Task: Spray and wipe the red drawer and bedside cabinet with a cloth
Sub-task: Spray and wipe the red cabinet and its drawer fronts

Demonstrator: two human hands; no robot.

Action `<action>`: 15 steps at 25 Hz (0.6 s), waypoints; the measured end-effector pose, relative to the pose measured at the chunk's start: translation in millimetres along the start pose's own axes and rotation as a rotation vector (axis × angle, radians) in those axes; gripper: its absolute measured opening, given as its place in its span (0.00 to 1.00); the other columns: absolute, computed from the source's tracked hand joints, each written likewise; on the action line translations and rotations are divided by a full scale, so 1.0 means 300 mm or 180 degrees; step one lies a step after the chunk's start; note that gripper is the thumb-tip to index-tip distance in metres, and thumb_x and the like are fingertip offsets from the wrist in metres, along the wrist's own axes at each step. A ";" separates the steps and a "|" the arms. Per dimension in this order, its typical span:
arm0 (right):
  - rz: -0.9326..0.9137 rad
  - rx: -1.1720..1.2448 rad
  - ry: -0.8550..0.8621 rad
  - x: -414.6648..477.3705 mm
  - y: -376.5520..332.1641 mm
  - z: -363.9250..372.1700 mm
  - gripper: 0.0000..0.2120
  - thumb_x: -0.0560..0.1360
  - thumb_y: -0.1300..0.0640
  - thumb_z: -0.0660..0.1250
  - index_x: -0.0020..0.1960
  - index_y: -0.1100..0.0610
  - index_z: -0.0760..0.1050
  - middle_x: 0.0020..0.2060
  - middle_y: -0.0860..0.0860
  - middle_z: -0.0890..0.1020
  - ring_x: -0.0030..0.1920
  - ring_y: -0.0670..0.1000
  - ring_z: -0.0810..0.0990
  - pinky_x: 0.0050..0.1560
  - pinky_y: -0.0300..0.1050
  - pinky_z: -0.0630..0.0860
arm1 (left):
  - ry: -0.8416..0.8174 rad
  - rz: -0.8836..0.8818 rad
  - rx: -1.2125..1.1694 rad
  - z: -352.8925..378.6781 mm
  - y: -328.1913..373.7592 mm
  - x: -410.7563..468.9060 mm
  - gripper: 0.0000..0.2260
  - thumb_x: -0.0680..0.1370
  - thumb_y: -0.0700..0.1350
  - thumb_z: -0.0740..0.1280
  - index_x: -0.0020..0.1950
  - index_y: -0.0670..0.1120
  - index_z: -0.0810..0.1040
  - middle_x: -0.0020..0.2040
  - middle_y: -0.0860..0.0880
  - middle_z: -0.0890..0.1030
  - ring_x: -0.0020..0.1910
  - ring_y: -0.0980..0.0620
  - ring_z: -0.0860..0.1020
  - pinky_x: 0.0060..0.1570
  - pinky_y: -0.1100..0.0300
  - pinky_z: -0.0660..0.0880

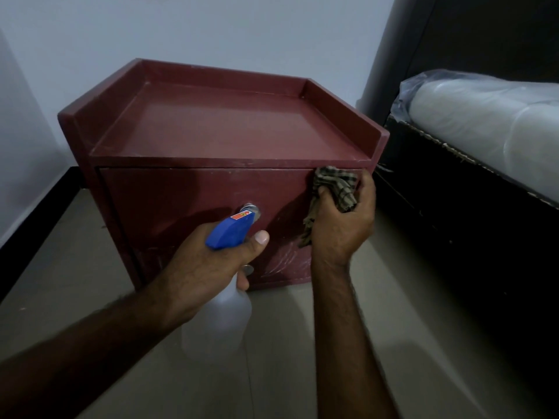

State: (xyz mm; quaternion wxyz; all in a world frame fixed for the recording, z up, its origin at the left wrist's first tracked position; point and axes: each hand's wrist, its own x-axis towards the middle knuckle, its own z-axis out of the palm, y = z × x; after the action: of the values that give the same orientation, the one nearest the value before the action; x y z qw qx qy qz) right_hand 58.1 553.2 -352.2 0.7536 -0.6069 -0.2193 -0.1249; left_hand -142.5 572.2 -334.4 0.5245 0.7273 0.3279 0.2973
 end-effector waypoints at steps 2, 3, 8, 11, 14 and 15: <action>0.0036 -0.0018 0.0042 0.006 0.001 -0.001 0.32 0.69 0.61 0.78 0.72 0.49 0.77 0.55 0.41 0.85 0.53 0.38 0.83 0.58 0.36 0.79 | 0.0005 -0.0020 -0.0048 -0.004 0.002 -0.002 0.14 0.78 0.59 0.70 0.41 0.49 0.78 0.31 0.37 0.81 0.32 0.47 0.81 0.45 0.57 0.74; 0.0024 -0.0025 -0.0003 -0.003 -0.003 0.005 0.32 0.70 0.61 0.78 0.72 0.49 0.76 0.56 0.41 0.84 0.53 0.38 0.83 0.59 0.36 0.79 | -0.0009 -0.0017 -0.0032 -0.003 0.001 -0.002 0.14 0.78 0.59 0.69 0.41 0.49 0.78 0.31 0.37 0.81 0.32 0.48 0.81 0.46 0.56 0.74; -0.0147 -0.0012 -0.0548 -0.080 -0.009 0.039 0.33 0.71 0.61 0.79 0.74 0.49 0.75 0.56 0.37 0.83 0.55 0.36 0.83 0.59 0.32 0.77 | -0.0039 -0.0048 0.0127 0.007 -0.004 -0.001 0.23 0.77 0.61 0.68 0.41 0.40 0.78 0.30 0.41 0.82 0.35 0.46 0.82 0.50 0.50 0.77; -0.0130 -0.0013 -0.0529 -0.058 0.001 0.023 0.34 0.70 0.62 0.79 0.74 0.50 0.75 0.59 0.40 0.84 0.57 0.37 0.83 0.61 0.34 0.78 | -0.0039 -0.0026 0.0146 0.003 -0.001 -0.006 0.22 0.78 0.61 0.69 0.40 0.41 0.78 0.30 0.40 0.82 0.34 0.47 0.82 0.50 0.49 0.77; -0.0085 0.0038 -0.0231 -0.033 0.015 0.012 0.33 0.70 0.63 0.79 0.73 0.51 0.77 0.59 0.43 0.84 0.56 0.38 0.83 0.62 0.37 0.78 | 0.0010 -0.0030 0.0115 -0.005 0.003 -0.007 0.24 0.77 0.61 0.69 0.41 0.40 0.77 0.31 0.38 0.81 0.31 0.50 0.81 0.45 0.52 0.75; -0.0101 0.0042 -0.0240 -0.037 0.015 0.016 0.33 0.70 0.63 0.79 0.73 0.51 0.77 0.59 0.42 0.84 0.56 0.38 0.83 0.61 0.35 0.78 | 0.0022 -0.0040 0.0094 -0.006 0.005 -0.007 0.25 0.76 0.62 0.69 0.41 0.38 0.76 0.31 0.37 0.81 0.31 0.49 0.81 0.45 0.51 0.75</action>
State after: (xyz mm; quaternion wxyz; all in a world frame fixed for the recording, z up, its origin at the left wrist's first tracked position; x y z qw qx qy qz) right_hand 49.6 558.2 -360.7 0.7467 -0.6027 -0.2581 -0.1124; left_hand -144.9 571.2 -332.6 0.5145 0.7319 0.3386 0.2915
